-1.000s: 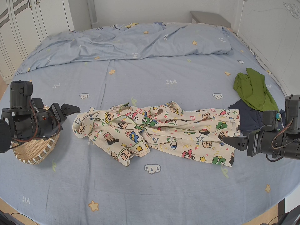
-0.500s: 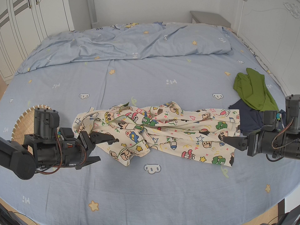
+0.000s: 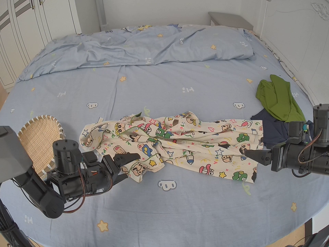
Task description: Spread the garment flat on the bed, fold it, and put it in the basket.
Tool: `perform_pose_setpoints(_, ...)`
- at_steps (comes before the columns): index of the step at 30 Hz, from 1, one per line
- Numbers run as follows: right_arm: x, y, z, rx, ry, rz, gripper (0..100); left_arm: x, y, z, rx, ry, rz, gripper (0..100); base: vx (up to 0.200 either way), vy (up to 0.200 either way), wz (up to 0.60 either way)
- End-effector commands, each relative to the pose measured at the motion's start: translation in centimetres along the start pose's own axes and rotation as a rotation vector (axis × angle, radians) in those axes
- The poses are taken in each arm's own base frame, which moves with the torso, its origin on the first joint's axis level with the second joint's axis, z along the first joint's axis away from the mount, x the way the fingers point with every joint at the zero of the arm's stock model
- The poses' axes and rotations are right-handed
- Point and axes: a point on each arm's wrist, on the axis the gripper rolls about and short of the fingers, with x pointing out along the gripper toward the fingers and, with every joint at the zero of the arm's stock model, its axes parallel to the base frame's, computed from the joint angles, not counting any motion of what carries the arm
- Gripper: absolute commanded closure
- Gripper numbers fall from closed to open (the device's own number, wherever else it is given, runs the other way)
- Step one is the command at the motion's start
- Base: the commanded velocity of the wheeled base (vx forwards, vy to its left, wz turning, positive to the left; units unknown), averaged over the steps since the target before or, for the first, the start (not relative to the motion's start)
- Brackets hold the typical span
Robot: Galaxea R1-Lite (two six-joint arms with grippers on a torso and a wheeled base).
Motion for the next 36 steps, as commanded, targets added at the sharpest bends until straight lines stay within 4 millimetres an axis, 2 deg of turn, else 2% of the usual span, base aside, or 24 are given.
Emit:
perform_pose_setpoints(1, 0.0, 0.0, 0.0, 0.000, 0.001, 0.000, 0, 1.1, 2.4, -2.0, -0.042, 0.053, 0.076, 0, 0.000, 0.000, 0.00)
perform_pose_setpoints(7, 0.1, 0.0, 0.0, 0.000, 0.003, 0.000, 0, 1.4, 3.3, -2.4, -0.028, 0.027, 0.048, 0, 0.000, 0.000, 0.00)
perform_pose_setpoints(10, 0.1, 0.0, 0.0, 0.000, -0.002, 0.000, 0, 1.0, 3.0, -2.7, -0.018, 0.025, 0.027, 0, 0.000, 0.000, 0.00)
perform_pose_setpoints(14, 0.1, 0.0, 0.0, 0.000, -0.001, -0.001, 0, 1.6, 2.7, -3.0, 0.001, 0.007, 0.012, 0, 0.000, 0.000, 0.00)
perform_pose_setpoints(17, 0.1, 0.0, 0.0, 0.000, -0.002, 0.000, 0, 2.5, 3.6, -3.3, 0.003, -0.042, 0.044, 0, 0.000, 0.000, 0.00)
perform_pose_setpoints(22, 0.1, 0.0, 0.0, -0.001, -0.004, 0.000, 0, 2.9, 4.3, -3.5, 0.006, -0.055, 0.031, 0, 0.000, 0.000, 0.00)
perform_pose_setpoints(36, 0.1, 0.0, -0.1, -0.003, 0.000, 0.002, 0, 4.0, 3.4, -2.6, 0.023, -0.087, -0.022, 0, 0.000, 0.000, 0.00)
